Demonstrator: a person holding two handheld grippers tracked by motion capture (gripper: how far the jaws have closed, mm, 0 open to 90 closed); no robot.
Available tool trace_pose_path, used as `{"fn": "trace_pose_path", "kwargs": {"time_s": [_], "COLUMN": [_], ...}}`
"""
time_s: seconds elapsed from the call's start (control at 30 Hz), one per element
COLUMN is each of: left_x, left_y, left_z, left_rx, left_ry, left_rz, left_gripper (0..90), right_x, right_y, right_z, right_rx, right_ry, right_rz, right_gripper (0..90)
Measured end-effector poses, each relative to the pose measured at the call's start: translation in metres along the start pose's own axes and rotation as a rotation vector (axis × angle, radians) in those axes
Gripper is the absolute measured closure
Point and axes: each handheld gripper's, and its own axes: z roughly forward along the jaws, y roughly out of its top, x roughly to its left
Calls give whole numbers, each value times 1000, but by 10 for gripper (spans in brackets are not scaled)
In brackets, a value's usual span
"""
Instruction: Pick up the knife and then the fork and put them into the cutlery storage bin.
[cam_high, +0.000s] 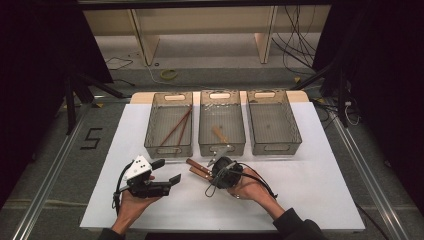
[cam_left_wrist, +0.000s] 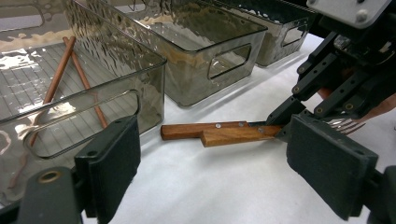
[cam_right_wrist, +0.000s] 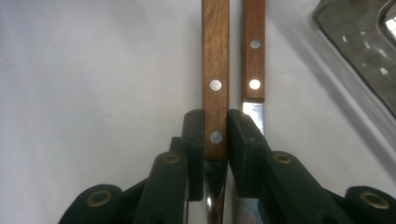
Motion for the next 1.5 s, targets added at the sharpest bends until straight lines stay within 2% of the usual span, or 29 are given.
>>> {"fn": "trace_pose_path", "kwargs": {"time_s": [0.23, 0.67, 0.8, 0.93, 1.1, 1.5], "left_x": [0, 0, 0, 0, 1, 0], "left_y": [0, -1, -1, -1, -1, -1], "left_z": [0, 0, 0, 0, 0, 0], "left_rx": [0, -2, -2, -4, -8, -10], "left_ry": [0, 1, 2, 1, 2, 0], "left_rz": [-1, -1, -1, -3, -7, -9], "left_gripper": [170, 170, 170, 170, 170, 169], "right_x": [-5, -19, -24, -32, -42, -74], "right_y": [-1, -2, -3, -4, -5, -8], "right_z": [-9, -34, -44, -53, -66, -92], "right_rx": [-28, -99, -126, -166, -194, -275], "right_ry": [7, -10, -20, -31, -47, -96], "right_rz": [14, 48, 73, 86, 125, 199], "right_gripper": [778, 778, 778, 778, 778, 777]}}
